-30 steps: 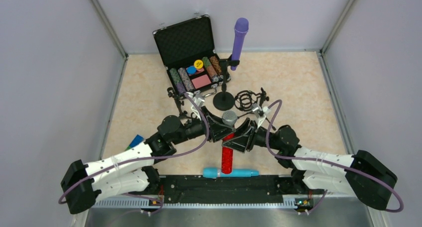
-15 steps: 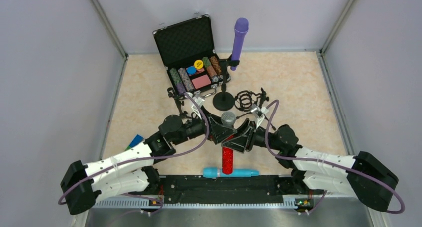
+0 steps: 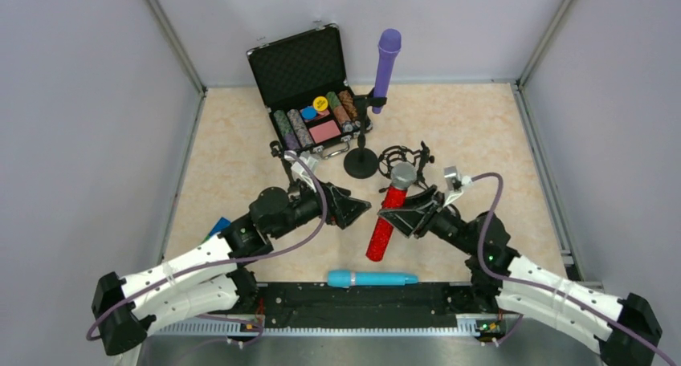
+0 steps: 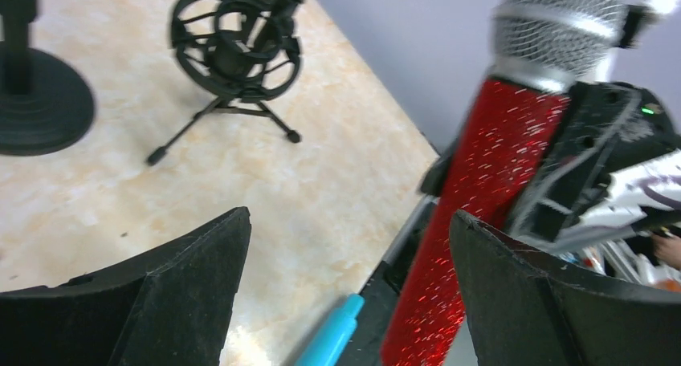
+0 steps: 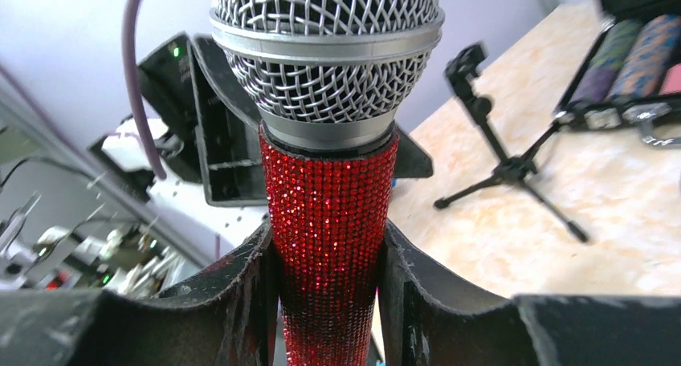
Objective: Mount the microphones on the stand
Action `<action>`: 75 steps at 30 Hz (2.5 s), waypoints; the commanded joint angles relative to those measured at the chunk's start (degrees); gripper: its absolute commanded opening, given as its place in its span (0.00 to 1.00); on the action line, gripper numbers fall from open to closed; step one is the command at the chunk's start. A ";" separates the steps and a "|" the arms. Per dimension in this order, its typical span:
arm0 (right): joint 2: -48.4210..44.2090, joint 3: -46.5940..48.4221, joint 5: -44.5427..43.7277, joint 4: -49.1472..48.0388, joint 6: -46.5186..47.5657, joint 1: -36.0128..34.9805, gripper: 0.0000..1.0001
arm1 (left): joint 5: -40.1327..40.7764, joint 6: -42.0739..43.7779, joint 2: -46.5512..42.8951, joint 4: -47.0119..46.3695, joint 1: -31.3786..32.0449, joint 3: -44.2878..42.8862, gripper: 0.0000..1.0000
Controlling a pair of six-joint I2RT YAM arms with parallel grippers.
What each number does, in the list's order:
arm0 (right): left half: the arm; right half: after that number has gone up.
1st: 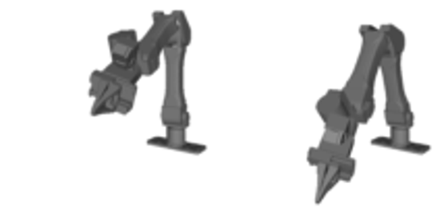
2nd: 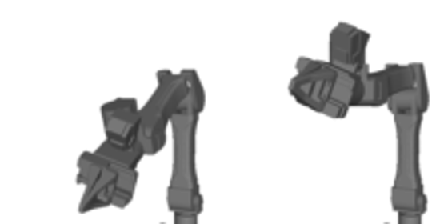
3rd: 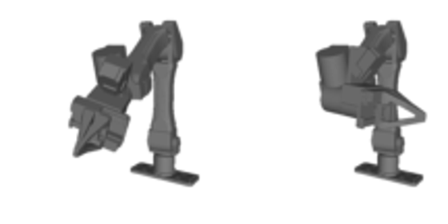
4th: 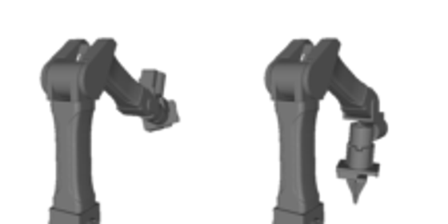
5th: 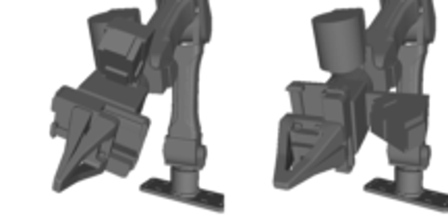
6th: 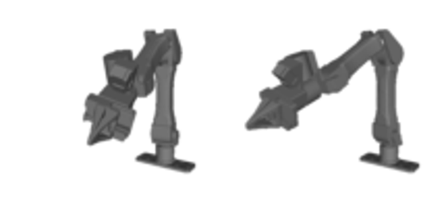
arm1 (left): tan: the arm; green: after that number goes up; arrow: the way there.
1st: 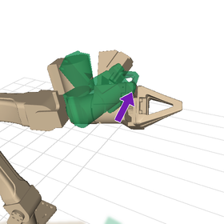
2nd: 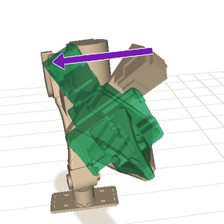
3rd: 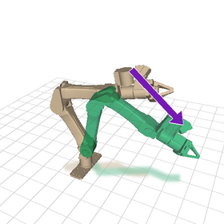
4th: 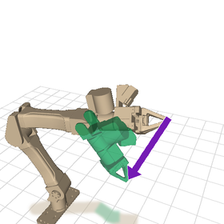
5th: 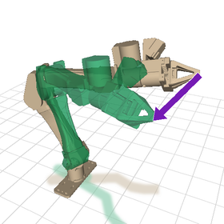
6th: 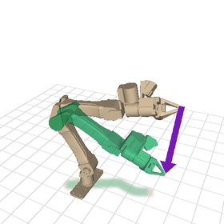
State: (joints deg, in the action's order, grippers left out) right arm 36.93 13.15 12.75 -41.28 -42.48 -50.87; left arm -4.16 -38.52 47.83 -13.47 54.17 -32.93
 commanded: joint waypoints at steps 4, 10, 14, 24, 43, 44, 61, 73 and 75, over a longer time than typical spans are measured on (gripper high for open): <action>-16.38 0.33 -16.39 15.75 6.62 -0.46 0.00 | 14.74 5.62 0.37 20.28 -0.21 -9.73 0.96; -20.95 3.45 -16.80 21.97 13.69 -0.44 0.00 | 21.95 16.10 5.67 34.82 -0.21 -19.79 0.96; -18.84 7.28 -15.00 25.45 17.98 -0.38 0.00 | 25.04 24.98 8.32 37.75 -0.23 -24.22 0.97; -5.26 19.53 -6.45 28.85 28.72 -0.44 0.00 | 23.37 43.00 5.36 22.19 -0.21 -22.80 0.99; 13.55 38.27 -6.93 36.45 36.35 4.39 0.00 | 23.75 53.58 14.78 -12.74 -0.38 -10.46 0.99; 14.33 38.76 -4.68 36.24 35.56 5.80 0.00 | 22.94 52.89 14.62 -13.95 -0.60 -9.18 0.99; 23.57 45.49 1.12 25.34 38.24 14.67 0.00 | 18.28 51.16 11.44 -19.44 -0.56 -1.32 0.99; 23.21 41.09 -4.00 22.54 46.35 14.66 0.00 | 18.12 51.72 12.40 -19.10 -0.47 -1.29 0.99; 22.77 40.14 -5.01 21.88 46.92 14.64 0.00 | 17.37 52.02 12.90 -18.34 -0.47 -1.62 0.99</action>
State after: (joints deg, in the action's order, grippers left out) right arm 61.21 54.57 9.74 -14.48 1.98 -36.60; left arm 14.41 13.43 59.92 -29.95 53.67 -34.04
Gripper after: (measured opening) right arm 0.399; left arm 0.991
